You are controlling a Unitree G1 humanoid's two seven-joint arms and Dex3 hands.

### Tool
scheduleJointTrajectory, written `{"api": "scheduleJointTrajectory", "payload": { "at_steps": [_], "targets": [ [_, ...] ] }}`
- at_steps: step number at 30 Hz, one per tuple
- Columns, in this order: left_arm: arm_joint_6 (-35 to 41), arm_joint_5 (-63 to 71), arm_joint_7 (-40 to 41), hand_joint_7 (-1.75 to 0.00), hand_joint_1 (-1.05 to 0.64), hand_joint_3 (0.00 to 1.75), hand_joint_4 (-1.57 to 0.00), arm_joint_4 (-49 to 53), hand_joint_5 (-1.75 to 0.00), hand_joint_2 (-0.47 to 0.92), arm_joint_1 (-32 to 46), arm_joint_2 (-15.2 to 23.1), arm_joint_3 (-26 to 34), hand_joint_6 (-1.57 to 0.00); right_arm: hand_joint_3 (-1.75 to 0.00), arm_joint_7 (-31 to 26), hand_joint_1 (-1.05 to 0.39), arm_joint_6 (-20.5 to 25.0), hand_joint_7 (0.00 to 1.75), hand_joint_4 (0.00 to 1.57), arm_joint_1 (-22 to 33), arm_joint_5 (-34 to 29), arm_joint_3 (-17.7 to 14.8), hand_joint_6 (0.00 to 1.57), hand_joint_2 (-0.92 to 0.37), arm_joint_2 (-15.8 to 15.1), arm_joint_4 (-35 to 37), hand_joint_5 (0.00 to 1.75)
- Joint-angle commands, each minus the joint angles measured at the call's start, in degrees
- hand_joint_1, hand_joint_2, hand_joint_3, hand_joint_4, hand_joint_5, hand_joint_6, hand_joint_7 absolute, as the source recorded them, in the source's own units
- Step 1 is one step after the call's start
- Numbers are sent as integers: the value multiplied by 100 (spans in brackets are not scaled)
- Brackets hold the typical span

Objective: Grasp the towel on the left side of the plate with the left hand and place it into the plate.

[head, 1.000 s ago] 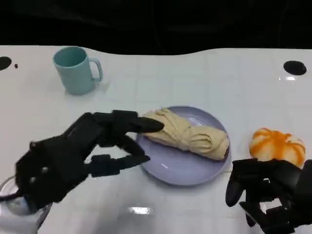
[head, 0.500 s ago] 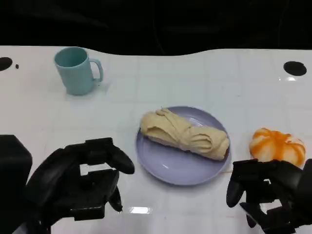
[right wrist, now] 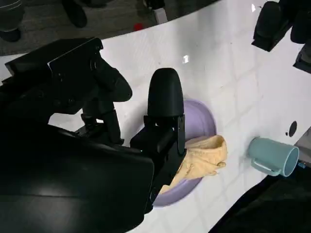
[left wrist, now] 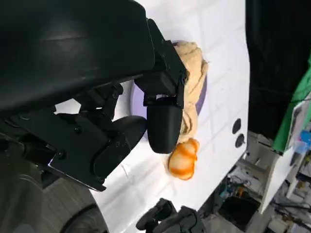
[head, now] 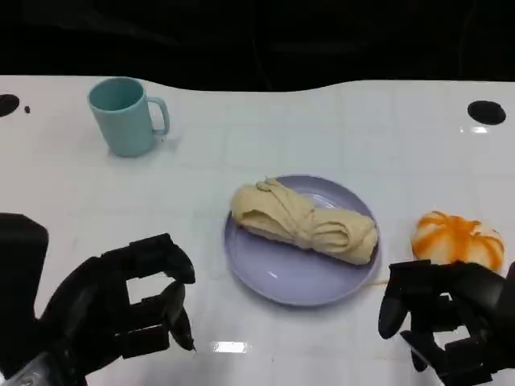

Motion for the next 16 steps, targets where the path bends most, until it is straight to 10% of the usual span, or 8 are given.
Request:
{"api": "scheduleJointTrajectory", "payload": {
  "at_steps": [1, 16],
  "targets": [
    [37, -137, 26, -175, -13, 125, -78, 73, -175, 58, -77, 74, 89, -64, -107, 35, 6, -59, 143, 68, 8, 57, -88, 68, -59, -80, 44, 169],
    [30, -113, 199, -172, -12, 120, -80, 13, -175, 60, -53, 158, -103, -69, -107, 80, 5, -187, 143, 69, 24, 42, -95, 68, -59, -78, 147, 169]
  ]
}}
